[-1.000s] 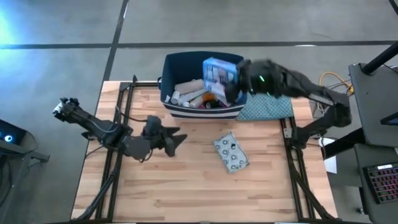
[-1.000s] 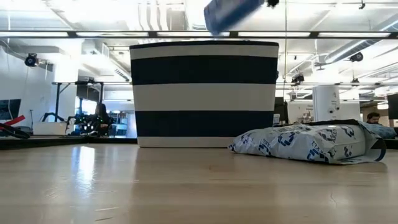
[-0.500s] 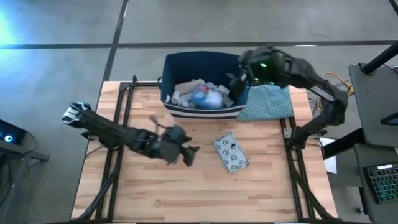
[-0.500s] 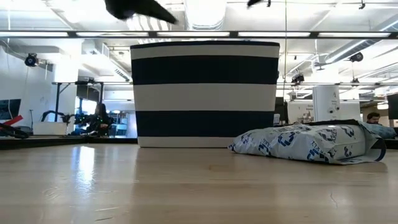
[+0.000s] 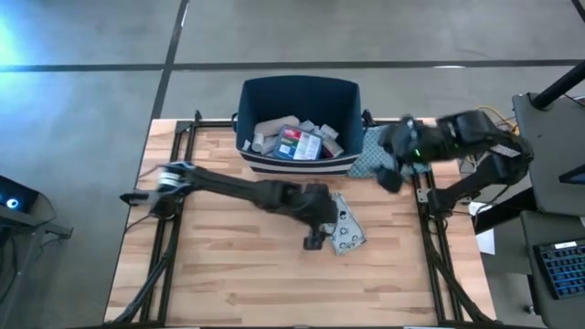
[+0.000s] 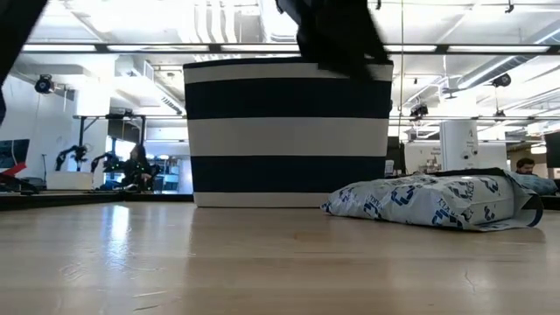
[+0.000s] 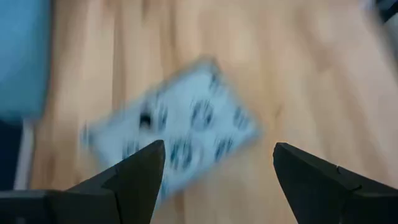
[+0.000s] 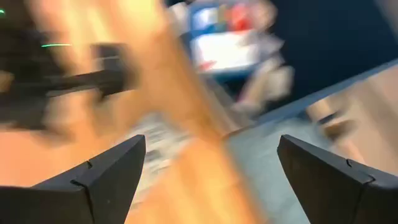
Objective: Pick & place medical supplies in basket/bin
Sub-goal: Put the mailer bag into the blue bin
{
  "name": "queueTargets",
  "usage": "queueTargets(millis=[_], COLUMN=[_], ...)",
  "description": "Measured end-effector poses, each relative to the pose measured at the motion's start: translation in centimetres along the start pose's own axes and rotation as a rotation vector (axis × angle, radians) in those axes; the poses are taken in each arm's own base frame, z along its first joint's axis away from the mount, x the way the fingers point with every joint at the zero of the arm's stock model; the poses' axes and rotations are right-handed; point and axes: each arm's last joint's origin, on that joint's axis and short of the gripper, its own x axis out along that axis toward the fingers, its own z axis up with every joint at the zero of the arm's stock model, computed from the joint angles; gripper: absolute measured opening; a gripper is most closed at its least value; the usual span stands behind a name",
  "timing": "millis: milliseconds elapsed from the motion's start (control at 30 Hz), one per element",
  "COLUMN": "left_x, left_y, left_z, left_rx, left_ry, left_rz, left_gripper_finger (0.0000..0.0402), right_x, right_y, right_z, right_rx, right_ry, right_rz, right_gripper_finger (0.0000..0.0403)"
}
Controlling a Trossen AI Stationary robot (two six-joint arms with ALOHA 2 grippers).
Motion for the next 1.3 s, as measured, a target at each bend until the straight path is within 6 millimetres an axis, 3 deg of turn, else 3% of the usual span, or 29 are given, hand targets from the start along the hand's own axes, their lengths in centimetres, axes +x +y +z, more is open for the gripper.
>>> queueTargets(millis=[133, 367, 467, 700, 867, 967, 1067, 1300], left_x=[1.6, 1.9, 1.7, 0.5, 0.2, 1.5, 2.7, 5.3], left_y=[0.6, -3.9, -4.9, -4.8, -4.7, -4.6, -4.7, -4.4], left_z=[-0.3, -1.5, -2.5, -5.9, -8.3, -10.5, -11.5, -11.1], left_rx=[-0.131, -0.2, -0.267, -0.579, -0.928, -1.056, -1.109, -1.12], left_ry=[0.266, 0.289, 0.256, 0.095, -0.159, -0.171, -0.146, -0.141], left_rz=[0.027, 0.023, 0.069, 0.052, -0.114, -0.136, -0.123, -0.091], left_gripper_finger=[0.0278, 0.0278, 0.0278, 0.0278, 0.0278, 0.0278, 0.0278, 0.0278], right_x=[0.9, 5.8, 9.2, 17.7, 21.2, 22.8, 24.1, 27.0], right_y=[0.6, 1.0, 1.5, 2.4, 2.7, 2.4, 2.0, 1.6], right_z=[-2.5, -7.8, -9.9, -15.2, -17.3, -18.6, -19.7, -20.8], right_rx=[0.169, 0.449, 0.517, 0.658, 0.733, 0.752, 0.764, 0.826], right_ry=[0.107, 0.27, 0.269, 0.306, 0.268, 0.274, 0.283, 0.206], right_rz=[0.034, 0.105, 0.181, 0.332, 0.394, 0.375, 0.352, 0.489], right_gripper_finger=[0.0354, 0.0354, 0.0354, 0.0354, 0.0354, 0.0354, 0.0354, 0.0354])
